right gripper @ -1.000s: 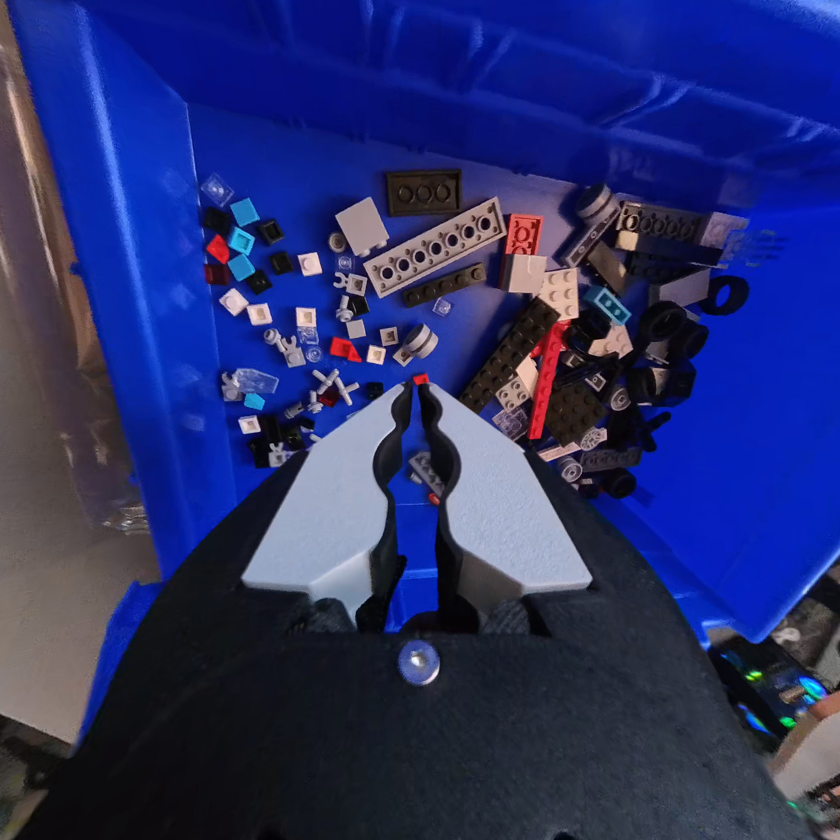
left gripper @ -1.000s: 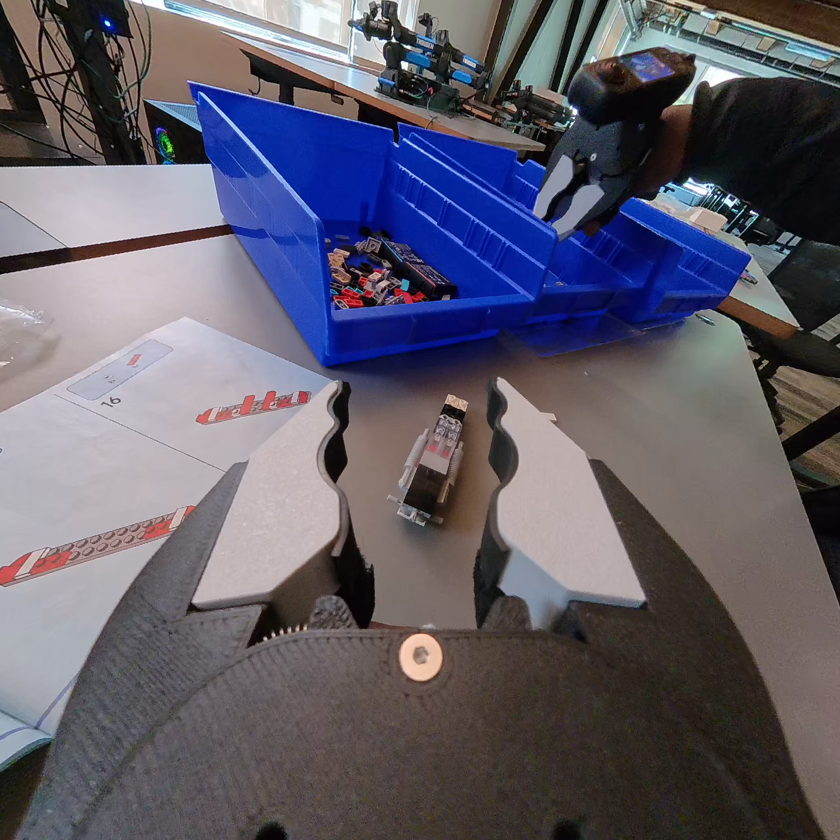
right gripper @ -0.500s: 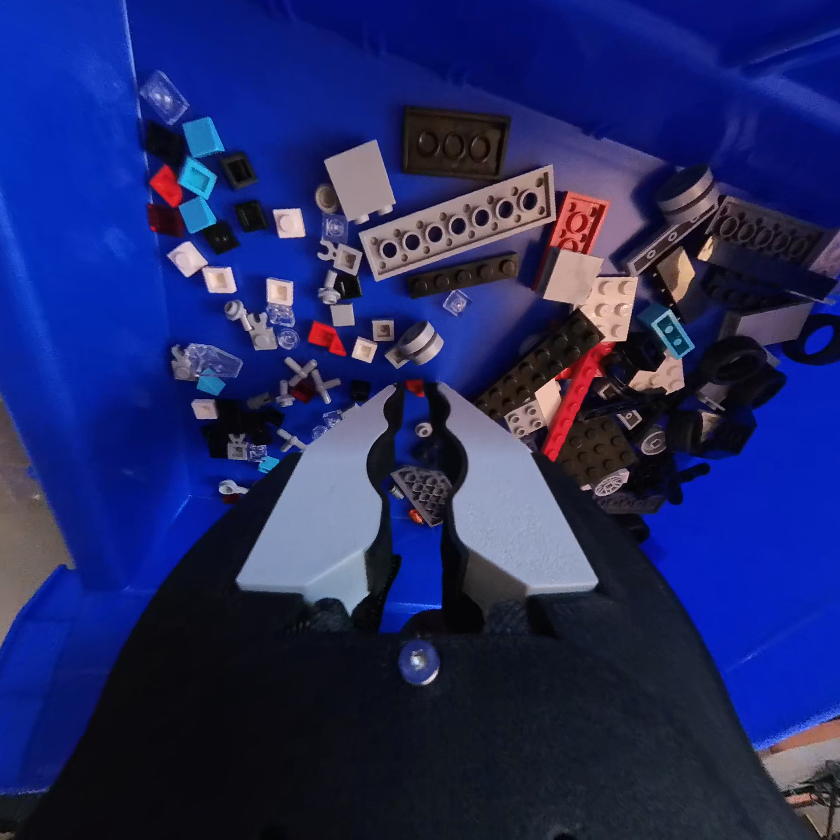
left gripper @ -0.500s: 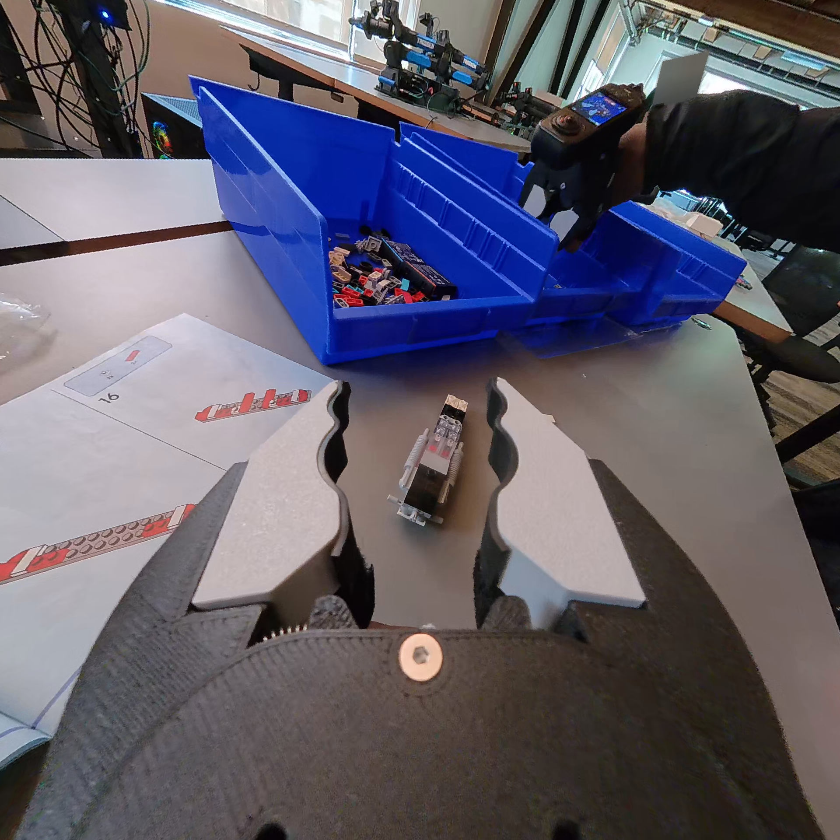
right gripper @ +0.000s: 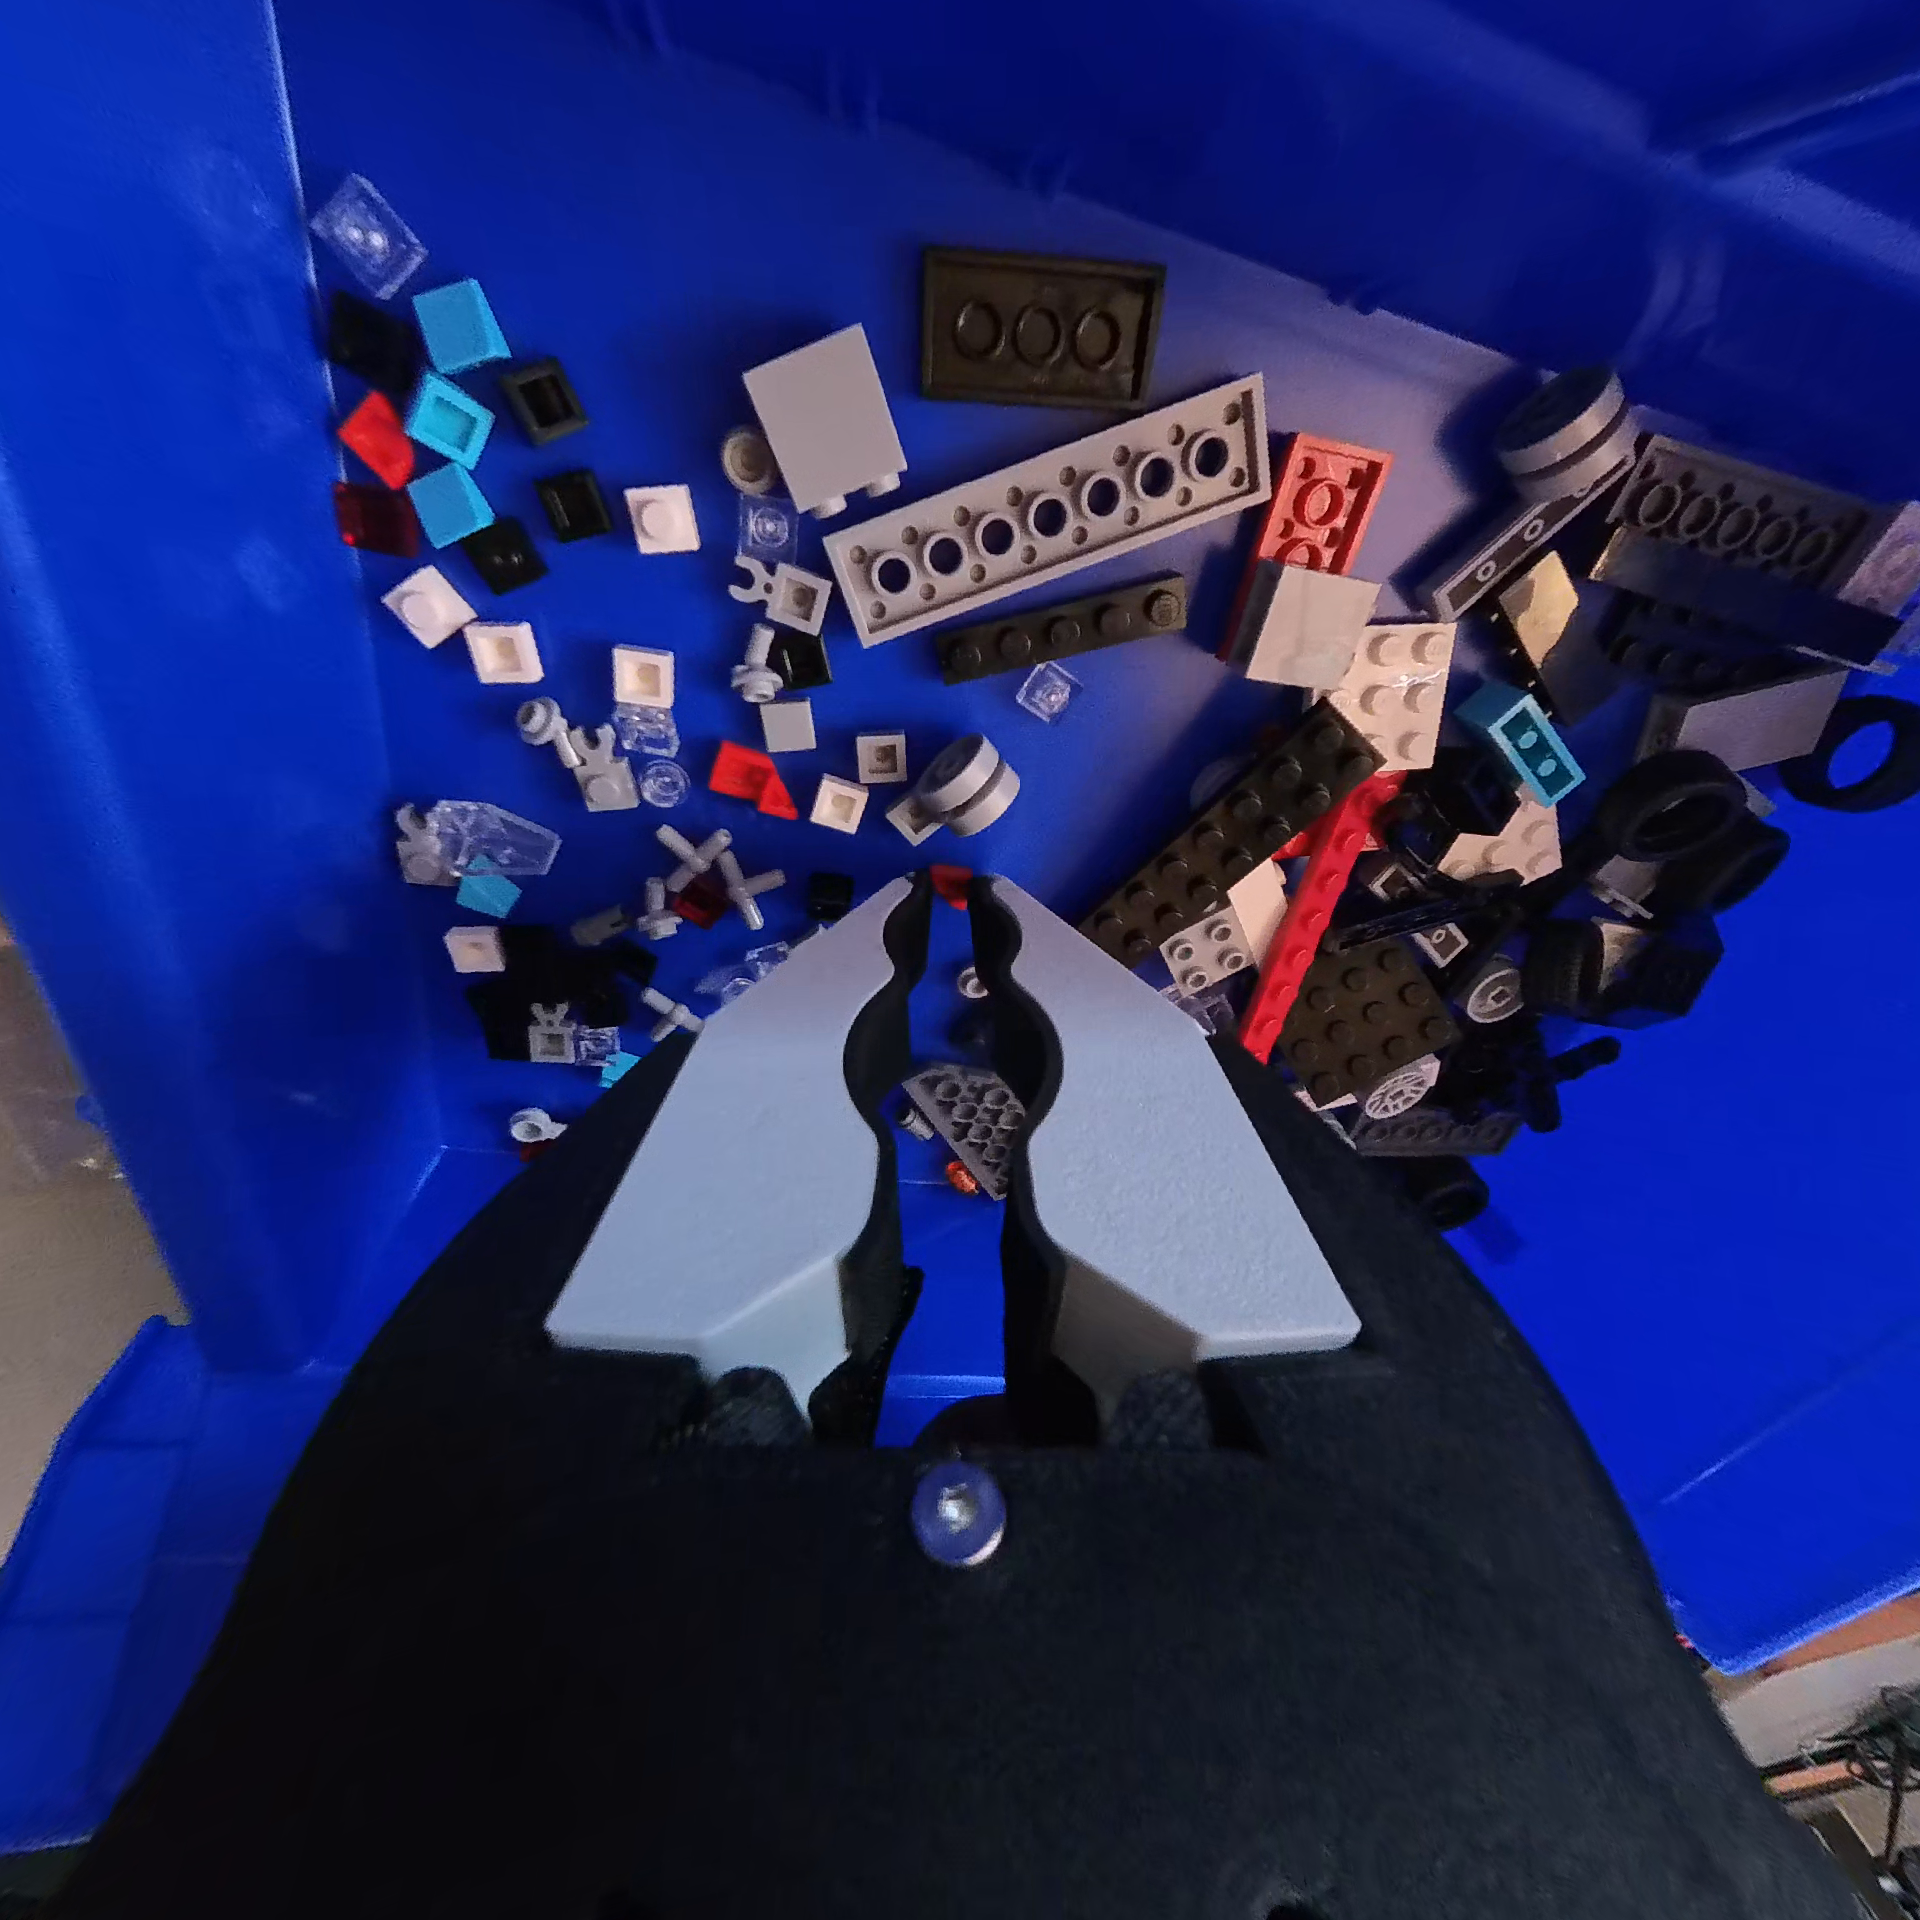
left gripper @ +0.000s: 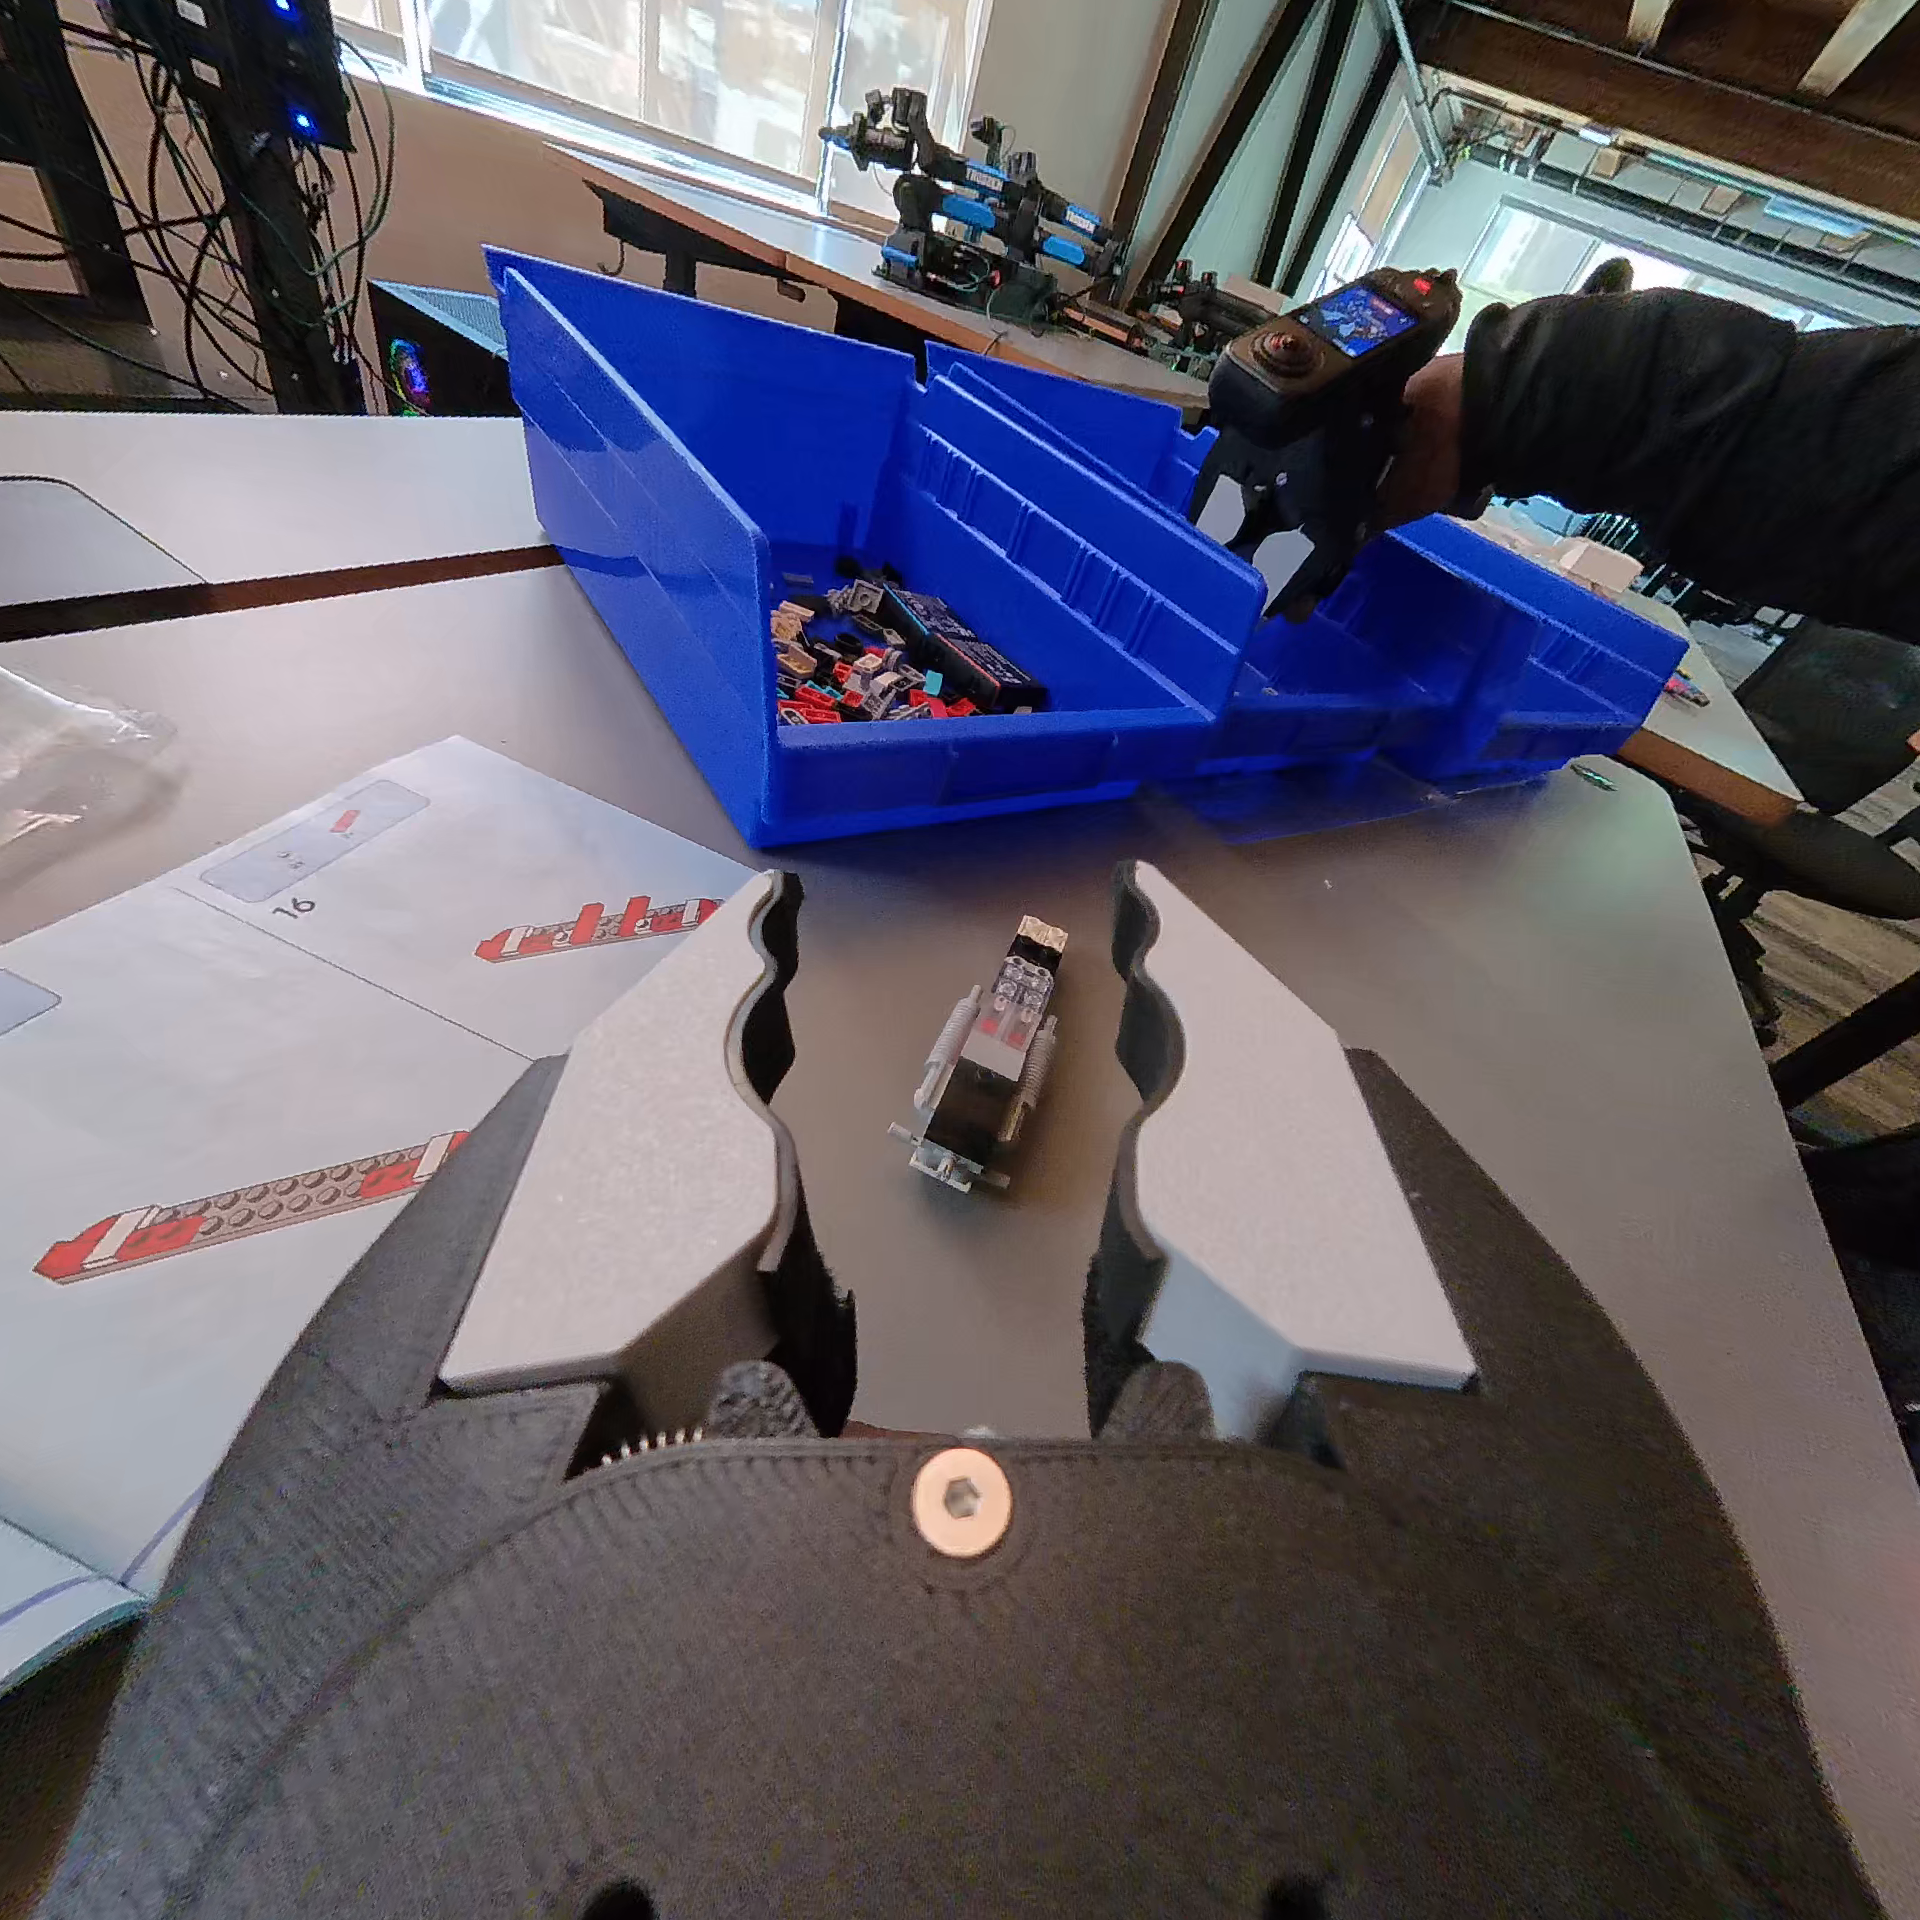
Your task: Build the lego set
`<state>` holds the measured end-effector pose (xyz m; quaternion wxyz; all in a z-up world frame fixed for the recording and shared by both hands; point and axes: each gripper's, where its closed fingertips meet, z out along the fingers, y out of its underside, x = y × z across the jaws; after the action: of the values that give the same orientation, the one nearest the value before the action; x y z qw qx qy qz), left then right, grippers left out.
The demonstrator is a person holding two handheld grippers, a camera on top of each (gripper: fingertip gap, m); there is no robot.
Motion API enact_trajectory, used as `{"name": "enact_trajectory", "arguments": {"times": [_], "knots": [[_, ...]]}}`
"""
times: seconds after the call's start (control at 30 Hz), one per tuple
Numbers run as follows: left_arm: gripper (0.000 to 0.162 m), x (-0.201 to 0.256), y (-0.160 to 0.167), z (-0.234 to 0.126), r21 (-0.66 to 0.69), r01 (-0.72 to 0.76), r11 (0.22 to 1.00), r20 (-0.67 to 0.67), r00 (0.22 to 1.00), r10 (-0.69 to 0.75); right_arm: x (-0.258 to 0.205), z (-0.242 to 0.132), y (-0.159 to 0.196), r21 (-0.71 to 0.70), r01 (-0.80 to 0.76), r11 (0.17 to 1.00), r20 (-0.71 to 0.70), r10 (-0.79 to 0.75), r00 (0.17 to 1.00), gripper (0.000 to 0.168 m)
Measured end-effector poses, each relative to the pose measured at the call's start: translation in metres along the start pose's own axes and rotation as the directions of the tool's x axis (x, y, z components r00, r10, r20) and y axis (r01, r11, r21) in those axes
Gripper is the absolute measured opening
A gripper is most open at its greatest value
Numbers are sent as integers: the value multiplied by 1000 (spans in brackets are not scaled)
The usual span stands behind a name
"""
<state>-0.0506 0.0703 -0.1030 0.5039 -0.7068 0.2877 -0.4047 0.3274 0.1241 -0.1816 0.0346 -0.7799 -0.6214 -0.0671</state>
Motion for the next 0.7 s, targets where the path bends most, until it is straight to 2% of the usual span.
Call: {"name": "enact_trajectory", "arguments": {"times": [0.7], "knots": [[62, 2, 3, 1, -20, -18, 1000, -1, 1000, 18, 2, -1, 1, -8, -11, 1000, 11, 11, 1000, 9]]}}
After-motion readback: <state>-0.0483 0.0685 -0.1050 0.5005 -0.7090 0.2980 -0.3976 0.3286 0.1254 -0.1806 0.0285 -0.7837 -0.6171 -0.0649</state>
